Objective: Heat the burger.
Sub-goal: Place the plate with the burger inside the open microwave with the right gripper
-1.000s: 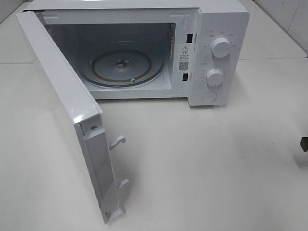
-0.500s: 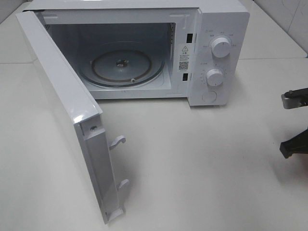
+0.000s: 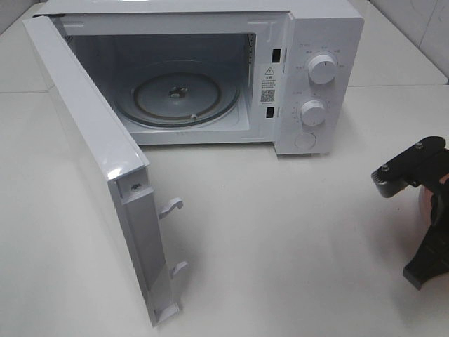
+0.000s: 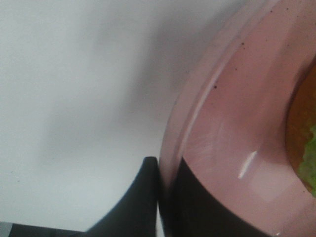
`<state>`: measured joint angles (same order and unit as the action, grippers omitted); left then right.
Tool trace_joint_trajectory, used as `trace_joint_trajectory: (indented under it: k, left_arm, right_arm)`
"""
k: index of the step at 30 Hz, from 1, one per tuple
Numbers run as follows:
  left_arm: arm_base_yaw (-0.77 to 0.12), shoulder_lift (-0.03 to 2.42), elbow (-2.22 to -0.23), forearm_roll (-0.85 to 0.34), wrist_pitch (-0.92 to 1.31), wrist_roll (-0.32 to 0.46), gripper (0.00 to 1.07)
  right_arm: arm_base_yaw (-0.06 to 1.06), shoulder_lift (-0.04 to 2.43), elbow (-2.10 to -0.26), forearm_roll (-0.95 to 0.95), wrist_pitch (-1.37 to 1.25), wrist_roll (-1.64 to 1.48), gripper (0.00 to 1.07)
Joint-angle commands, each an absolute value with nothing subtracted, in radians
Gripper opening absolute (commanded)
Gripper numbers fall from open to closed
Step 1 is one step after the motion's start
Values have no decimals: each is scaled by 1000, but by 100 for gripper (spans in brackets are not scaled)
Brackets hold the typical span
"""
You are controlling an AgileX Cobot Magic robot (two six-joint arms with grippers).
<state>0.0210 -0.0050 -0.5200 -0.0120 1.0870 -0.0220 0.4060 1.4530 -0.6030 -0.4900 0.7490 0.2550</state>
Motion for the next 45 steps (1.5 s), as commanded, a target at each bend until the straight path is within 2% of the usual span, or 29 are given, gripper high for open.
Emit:
trace_joint_trajectory:
  k: [1,3,4,6,9,11,24,45]
  left_arm:
    - [15,-19,-516,-20,1071,-18,101]
    - [15,-19,-516,-20,1071,-18,101]
    - [15,-19,-516,-20,1071,-18,101]
    - [15,-19,-516,-20,1071,-18,101]
    - [15,-19,-516,-20,1071,-18,101]
    - [15,-19,-516,-20,1071,-18,101]
    - [15,-19,-516,-20,1071,-18,101]
    - [15,-19,-516,-20,1071,-18,101]
  right_arm:
    - [456,1424,-579,-543,766,253,0]
    - [542,1389,-546,-550,757,247,0]
    - [542,1389,-546,-550,757,247,0]
    - [614,1360,-520,-563,741,212,0]
    - [640,1351,-513,-564,737,191,0]
    - [712,1341,-502,-573,735,104,0]
    - [733,1341,-502,-694,590,-222,0]
    - [733,1378,-502,-613,397,-786,0]
